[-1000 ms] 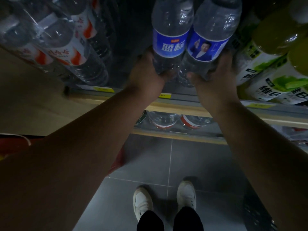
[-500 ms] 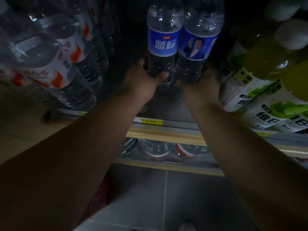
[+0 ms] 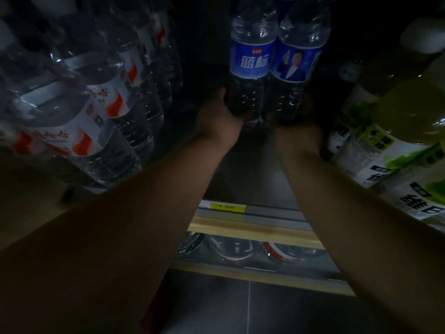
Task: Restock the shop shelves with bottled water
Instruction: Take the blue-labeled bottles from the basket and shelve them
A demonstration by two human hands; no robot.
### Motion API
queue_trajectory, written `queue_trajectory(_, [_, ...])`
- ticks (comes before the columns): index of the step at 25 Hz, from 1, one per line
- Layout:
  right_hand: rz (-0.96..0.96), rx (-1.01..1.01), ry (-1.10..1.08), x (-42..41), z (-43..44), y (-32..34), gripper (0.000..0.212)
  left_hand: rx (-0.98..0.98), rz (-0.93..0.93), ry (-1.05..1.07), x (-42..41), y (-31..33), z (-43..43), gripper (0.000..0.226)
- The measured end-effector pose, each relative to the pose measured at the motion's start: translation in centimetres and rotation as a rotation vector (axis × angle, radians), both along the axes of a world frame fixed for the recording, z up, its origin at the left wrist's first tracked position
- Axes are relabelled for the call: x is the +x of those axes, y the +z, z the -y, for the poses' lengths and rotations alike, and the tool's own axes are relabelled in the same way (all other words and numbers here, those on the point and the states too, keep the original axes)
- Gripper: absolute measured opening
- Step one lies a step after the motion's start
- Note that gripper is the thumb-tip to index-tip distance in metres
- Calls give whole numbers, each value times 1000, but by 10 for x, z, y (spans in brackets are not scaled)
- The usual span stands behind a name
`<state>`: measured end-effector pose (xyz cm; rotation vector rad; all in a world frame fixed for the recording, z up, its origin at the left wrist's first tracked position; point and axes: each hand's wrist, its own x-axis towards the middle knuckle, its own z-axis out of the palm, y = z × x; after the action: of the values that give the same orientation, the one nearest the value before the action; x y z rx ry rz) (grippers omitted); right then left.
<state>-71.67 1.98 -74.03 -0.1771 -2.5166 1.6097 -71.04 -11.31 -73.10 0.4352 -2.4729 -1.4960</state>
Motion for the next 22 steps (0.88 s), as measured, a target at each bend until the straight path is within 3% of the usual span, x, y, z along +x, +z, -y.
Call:
queue_trajectory(6, [131,118,5,16,-2,6,44,-79,56,-70,17,13,12,59])
queue_trajectory(10, [174,337,93,63,1,24,35,-314,78,-84,63,27,14,49])
queue_trajectory(15, [-145,766,252,142,-20,39,61,-543,108,-142,150,42,12,52])
queue_trajectory(17, [-150,769,224,171,-39,43,61,-596,34,-223,183,43,8,51])
queue_trajectory(22, [82,704,101,240,-88,58,62,-703,-5,-436,237,51,-28,58])
